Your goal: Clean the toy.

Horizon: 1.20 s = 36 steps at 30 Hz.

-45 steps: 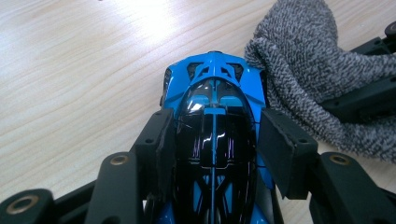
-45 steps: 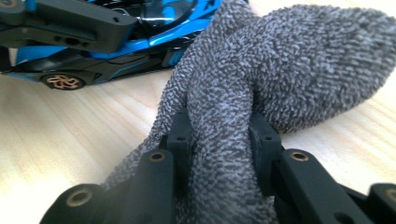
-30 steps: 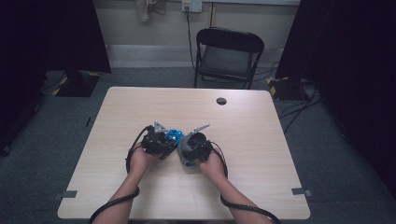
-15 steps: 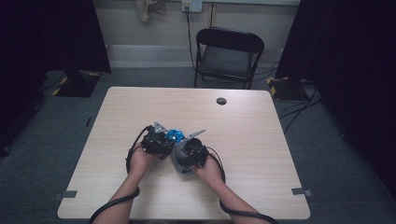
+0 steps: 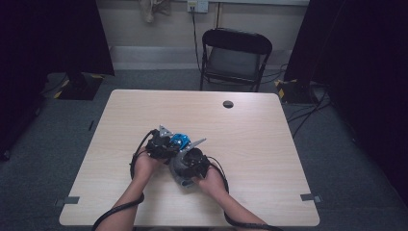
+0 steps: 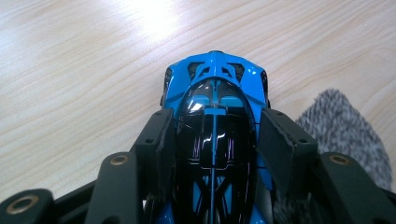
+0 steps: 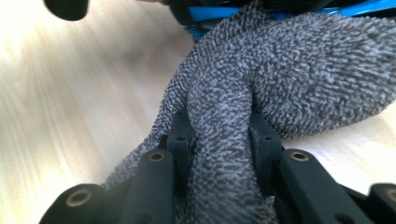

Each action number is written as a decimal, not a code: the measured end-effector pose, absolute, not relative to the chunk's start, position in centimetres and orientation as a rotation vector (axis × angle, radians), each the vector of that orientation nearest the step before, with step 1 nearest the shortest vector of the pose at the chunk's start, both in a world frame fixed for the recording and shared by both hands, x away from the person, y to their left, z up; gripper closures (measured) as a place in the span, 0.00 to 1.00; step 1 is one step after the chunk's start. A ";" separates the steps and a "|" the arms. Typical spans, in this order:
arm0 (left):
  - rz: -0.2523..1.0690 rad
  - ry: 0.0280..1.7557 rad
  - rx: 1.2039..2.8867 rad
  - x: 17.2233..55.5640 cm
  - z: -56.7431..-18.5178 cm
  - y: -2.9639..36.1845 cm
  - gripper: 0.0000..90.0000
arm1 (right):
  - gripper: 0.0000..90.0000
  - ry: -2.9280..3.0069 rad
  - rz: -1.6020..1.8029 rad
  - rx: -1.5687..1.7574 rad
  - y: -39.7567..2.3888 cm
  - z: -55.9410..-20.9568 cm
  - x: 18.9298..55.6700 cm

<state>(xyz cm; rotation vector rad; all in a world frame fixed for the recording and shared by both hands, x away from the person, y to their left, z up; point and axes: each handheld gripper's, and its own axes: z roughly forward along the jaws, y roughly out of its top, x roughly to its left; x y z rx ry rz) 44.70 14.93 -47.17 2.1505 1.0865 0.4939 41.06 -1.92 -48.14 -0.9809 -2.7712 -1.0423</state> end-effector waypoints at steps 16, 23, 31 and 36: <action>0.493 1.091 2.135 44.6 -47.3 14.9 0.52 | 0.75 -2.761 -1.036 -0.887 -1.3 -48.1 39.7; 0.493 1.094 2.133 44.5 -47.3 14.9 0.52 | 0.75 -2.773 -1.028 -0.844 -1.7 -48.0 38.8; 0.497 1.087 2.141 44.5 -47.3 15.0 0.52 | 0.75 -2.776 -1.037 -0.904 -4.3 -47.4 39.2; 0.501 1.087 2.137 44.5 -47.3 15.0 0.52 | 0.75 -2.774 -1.088 -1.053 -7.3 -45.9 41.5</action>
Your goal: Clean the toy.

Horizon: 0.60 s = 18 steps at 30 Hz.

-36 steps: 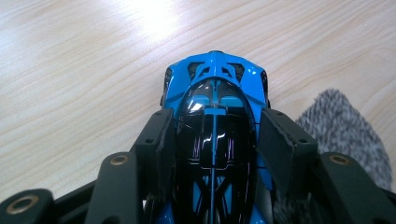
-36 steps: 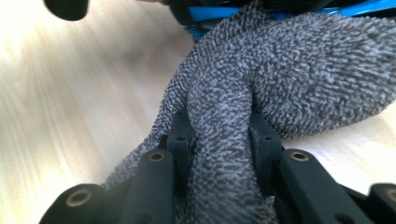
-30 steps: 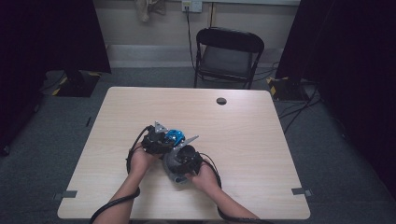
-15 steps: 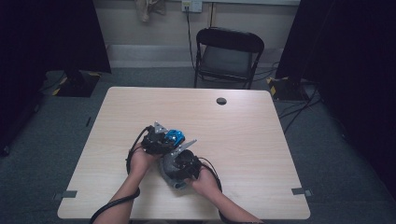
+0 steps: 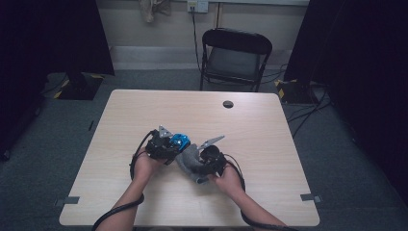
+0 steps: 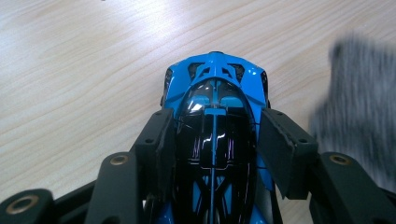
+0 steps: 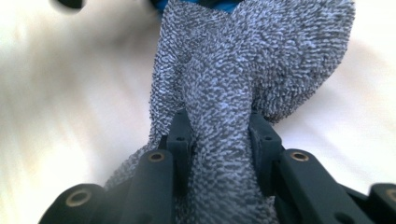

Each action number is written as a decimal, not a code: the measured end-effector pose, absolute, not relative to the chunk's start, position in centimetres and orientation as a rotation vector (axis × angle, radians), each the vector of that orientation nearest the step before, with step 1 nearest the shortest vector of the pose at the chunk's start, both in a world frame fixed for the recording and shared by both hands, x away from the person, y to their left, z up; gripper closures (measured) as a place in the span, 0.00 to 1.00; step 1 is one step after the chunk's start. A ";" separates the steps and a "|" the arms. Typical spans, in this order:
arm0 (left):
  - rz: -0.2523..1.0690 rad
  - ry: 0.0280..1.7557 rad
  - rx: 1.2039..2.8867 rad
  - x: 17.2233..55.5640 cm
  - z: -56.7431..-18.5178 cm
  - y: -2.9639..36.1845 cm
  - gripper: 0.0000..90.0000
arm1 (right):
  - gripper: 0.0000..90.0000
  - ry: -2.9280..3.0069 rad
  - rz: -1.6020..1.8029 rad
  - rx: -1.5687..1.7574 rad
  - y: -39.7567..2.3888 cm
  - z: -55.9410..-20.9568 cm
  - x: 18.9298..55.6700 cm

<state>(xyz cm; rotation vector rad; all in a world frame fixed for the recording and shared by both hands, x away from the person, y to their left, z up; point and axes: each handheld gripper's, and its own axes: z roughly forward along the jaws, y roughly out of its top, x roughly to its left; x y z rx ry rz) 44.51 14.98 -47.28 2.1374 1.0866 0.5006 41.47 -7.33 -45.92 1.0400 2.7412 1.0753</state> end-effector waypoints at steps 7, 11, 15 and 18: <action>0.498 1.087 2.130 44.5 -47.3 15.0 0.52 | 0.75 2.597 1.015 1.155 -9.1 -45.4 44.3; 0.497 1.085 2.126 44.5 -47.4 15.0 0.52 | 0.75 2.520 1.025 1.299 -10.1 -46.0 46.4; 0.498 1.083 2.127 44.5 -47.4 15.1 0.52 | 0.75 2.489 0.968 1.323 -9.7 -46.4 47.5; 0.494 1.080 2.126 44.5 -47.4 15.1 0.52 | 0.75 2.479 0.929 1.351 -9.1 -46.8 48.3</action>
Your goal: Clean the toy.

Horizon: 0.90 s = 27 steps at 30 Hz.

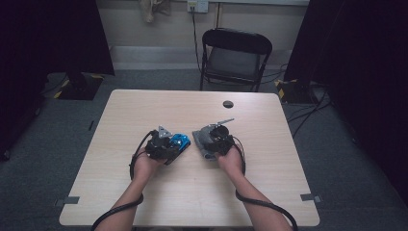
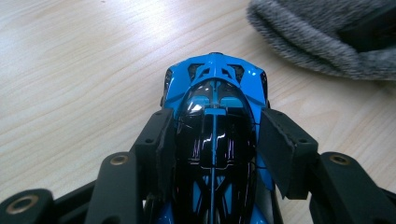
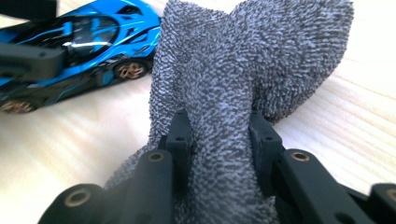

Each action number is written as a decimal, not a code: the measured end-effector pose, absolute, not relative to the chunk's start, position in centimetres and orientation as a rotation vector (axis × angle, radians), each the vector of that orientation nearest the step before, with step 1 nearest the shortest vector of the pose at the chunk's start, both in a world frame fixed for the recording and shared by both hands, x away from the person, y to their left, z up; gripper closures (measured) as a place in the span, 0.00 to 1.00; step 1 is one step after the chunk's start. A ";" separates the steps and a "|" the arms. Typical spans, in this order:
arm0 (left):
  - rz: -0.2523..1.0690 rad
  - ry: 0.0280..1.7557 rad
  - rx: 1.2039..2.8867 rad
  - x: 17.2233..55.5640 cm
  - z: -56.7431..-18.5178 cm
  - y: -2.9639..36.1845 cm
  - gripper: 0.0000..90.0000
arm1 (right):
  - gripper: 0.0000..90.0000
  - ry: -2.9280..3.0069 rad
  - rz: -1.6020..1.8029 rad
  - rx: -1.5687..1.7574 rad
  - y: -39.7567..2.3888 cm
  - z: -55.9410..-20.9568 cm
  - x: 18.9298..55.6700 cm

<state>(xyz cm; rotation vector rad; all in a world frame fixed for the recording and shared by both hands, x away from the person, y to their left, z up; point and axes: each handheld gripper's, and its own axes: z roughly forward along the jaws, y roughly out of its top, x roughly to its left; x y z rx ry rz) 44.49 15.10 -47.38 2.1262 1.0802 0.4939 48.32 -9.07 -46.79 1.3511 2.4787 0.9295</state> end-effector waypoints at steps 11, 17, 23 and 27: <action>0.495 1.081 2.125 44.4 -47.4 15.1 0.52 | 0.74 2.502 0.885 1.357 -7.3 -47.8 48.8; 0.495 1.080 2.125 44.4 -47.4 15.1 0.52 | 0.74 2.519 0.885 1.322 -6.4 -47.9 48.2; 0.495 1.081 2.126 44.4 -47.4 15.1 0.52 | 0.74 2.550 0.885 1.299 -5.8 -47.8 47.7; 0.495 1.081 2.126 44.4 -47.4 15.1 0.52 | 0.74 2.578 0.900 1.270 -5.4 -47.8 47.2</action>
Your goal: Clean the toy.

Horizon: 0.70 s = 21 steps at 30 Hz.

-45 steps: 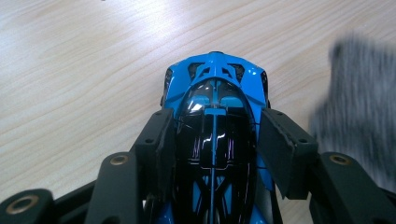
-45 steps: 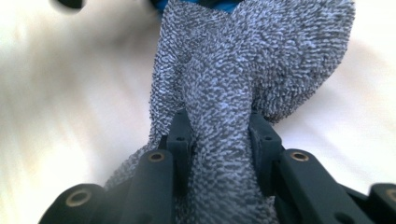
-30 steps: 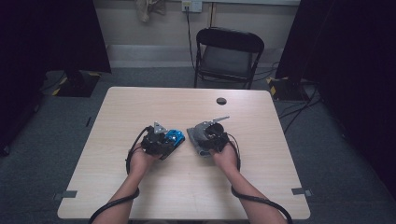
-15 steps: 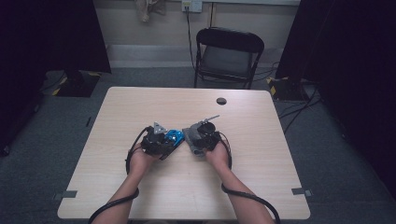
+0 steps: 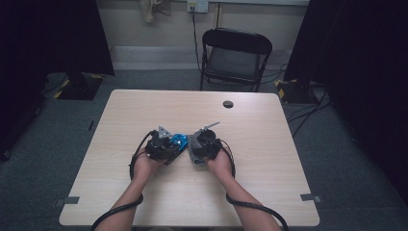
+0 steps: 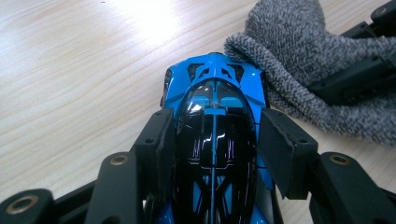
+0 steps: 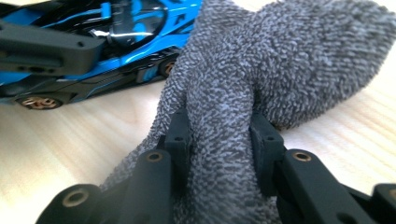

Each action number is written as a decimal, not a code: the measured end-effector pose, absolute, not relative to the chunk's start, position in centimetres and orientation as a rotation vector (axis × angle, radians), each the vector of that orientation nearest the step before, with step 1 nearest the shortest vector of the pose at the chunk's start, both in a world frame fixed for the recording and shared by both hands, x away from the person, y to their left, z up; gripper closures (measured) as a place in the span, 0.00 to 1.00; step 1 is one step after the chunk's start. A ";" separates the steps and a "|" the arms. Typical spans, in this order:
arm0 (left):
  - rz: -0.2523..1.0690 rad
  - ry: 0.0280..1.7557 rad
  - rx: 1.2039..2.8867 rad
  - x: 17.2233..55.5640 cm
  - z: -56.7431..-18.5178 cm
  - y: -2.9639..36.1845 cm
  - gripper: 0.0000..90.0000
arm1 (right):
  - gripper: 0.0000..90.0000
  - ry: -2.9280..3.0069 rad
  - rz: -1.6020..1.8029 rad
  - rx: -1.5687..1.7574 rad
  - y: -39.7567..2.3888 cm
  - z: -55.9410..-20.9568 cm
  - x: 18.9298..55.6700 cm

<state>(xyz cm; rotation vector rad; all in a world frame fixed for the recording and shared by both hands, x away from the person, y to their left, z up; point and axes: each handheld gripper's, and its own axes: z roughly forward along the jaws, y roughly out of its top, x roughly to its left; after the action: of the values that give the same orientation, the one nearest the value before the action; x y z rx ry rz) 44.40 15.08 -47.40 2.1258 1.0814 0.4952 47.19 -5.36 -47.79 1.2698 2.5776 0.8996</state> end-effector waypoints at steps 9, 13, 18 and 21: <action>0.499 1.081 2.129 44.4 -47.4 15.1 0.52 | 0.74 2.619 0.939 1.222 -5.1 -47.9 46.0; 0.500 1.083 2.130 44.4 -47.4 15.0 0.52 | 0.74 2.644 0.953 1.199 -4.8 -47.9 45.3; 0.501 1.088 2.127 44.4 -47.4 15.0 0.52 | 0.74 2.676 0.979 1.158 -4.5 -48.0 44.4; 0.502 1.090 2.125 44.4 -47.4 15.0 0.52 | 0.74 2.701 0.985 1.123 -4.1 -48.0 43.7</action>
<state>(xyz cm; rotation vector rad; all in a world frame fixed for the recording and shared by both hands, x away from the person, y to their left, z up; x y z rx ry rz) 44.43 14.97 -47.36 2.1252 1.0897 0.5016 43.69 -4.11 -47.96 1.1234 2.7011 0.9850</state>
